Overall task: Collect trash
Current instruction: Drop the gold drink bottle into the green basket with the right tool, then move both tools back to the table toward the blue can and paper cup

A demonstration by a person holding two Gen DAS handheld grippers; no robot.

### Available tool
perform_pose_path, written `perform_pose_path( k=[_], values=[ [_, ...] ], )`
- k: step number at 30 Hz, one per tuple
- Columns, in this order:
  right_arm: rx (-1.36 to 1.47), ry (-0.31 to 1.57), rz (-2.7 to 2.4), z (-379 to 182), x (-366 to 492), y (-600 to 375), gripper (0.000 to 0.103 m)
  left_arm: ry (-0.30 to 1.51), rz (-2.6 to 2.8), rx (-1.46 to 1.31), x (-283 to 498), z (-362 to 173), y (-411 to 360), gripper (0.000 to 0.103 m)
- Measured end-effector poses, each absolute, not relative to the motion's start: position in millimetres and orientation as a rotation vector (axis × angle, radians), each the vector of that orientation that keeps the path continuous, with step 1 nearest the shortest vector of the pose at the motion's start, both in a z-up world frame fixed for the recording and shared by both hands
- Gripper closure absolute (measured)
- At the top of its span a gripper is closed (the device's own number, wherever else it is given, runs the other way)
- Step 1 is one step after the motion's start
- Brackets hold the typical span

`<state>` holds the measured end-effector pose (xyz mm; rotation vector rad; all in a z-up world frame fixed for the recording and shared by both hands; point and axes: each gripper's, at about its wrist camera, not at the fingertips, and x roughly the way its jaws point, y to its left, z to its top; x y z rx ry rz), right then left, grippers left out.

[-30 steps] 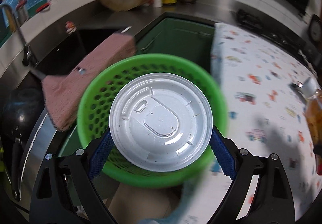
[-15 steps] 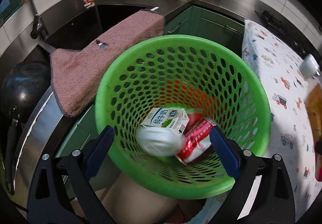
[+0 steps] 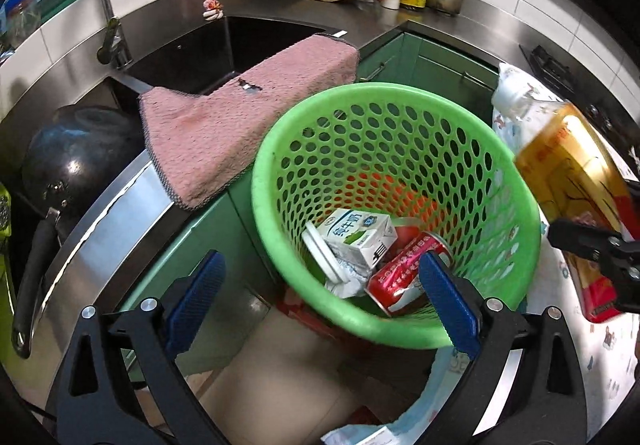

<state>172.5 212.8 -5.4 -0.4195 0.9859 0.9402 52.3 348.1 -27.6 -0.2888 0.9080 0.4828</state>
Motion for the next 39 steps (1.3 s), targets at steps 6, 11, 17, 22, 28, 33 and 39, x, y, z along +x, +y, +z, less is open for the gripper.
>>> perform_pose_path(
  k=[6, 11, 17, 22, 28, 33, 39],
  values=[
    [-0.403, 0.968, 0.957, 1.5, 168.6, 214.9, 0.039, 0.891, 0.485, -0.291, 47.4, -20.4, 348.1, 0.007],
    [-0.379, 0.919, 0.971, 17.2, 162.7, 207.7, 0.026, 0.876, 0.476, -0.279, 47.1, -12.3, 340.9, 0.007],
    [-0.372, 0.867, 0.966, 33.6, 151.4, 184.5, 0.026, 0.863, 0.463, -0.252, 45.9, -2.3, 327.6, 0.007],
    [-0.324, 0.859, 0.935, 39.8, 149.2, 144.3, 0.026, 0.846, 0.439, -0.233, 45.2, 7.1, 312.7, 0.007],
    [-0.298, 0.848, 0.839, 40.4, 147.3, 78.7, 0.021, 0.841, 0.399, -0.21, 51.5, 13.7, 286.8, 0.007],
    [-0.262, 0.863, 0.728, 38.8, 151.8, 13.6, 0.021, 0.841, 0.357, -0.191, 60.6, 18.3, 257.3, 0.007],
    [-0.217, 0.88, 0.585, 36.8, 153.4, -61.4, 0.021, 0.835, 0.287, -0.17, 71.7, 26.7, 212.8, 0.007]
  ],
)
